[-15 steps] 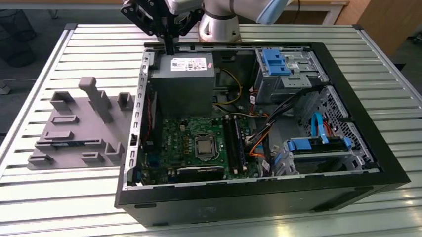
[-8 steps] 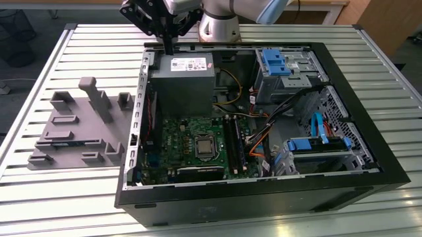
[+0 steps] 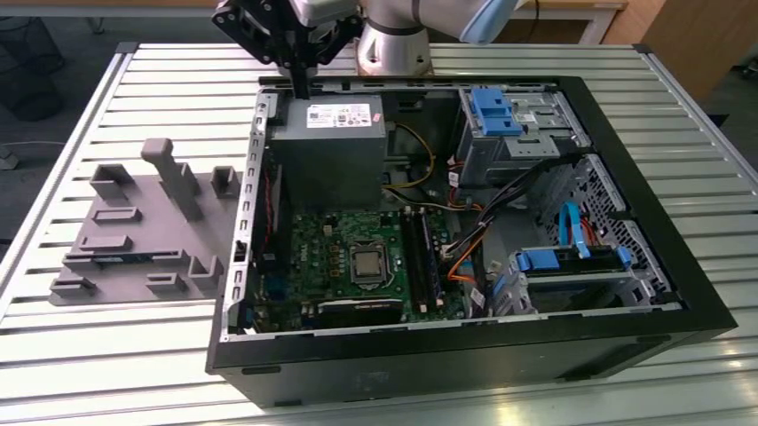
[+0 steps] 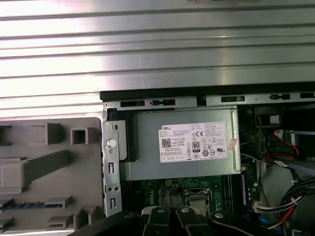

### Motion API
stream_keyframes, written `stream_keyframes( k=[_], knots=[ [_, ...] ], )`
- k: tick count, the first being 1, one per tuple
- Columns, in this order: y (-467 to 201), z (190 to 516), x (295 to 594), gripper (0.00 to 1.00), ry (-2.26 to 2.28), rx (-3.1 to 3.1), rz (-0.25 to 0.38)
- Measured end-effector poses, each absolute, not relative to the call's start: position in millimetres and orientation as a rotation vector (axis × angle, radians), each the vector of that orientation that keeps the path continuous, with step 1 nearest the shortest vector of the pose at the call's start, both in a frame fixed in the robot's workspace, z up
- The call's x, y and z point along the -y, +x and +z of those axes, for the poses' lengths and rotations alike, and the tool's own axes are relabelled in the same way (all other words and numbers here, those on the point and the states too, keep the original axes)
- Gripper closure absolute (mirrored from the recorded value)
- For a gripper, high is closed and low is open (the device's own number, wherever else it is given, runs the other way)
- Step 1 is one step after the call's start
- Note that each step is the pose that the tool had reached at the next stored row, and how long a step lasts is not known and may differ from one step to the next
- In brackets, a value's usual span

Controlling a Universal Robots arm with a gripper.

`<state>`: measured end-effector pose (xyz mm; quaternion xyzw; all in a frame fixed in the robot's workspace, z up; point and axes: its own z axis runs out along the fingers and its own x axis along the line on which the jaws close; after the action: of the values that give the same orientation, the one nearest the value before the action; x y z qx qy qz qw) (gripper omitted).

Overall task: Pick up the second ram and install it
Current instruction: 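Reach for the second ram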

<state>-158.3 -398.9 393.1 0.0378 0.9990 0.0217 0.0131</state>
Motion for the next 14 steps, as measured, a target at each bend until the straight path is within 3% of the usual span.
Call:
stream_keyframes(
  k=[14],
  knots=[
    [-162.9, 393.0, 398.9, 0.89, 0.118, -3.112, 0.068]
  ],
)
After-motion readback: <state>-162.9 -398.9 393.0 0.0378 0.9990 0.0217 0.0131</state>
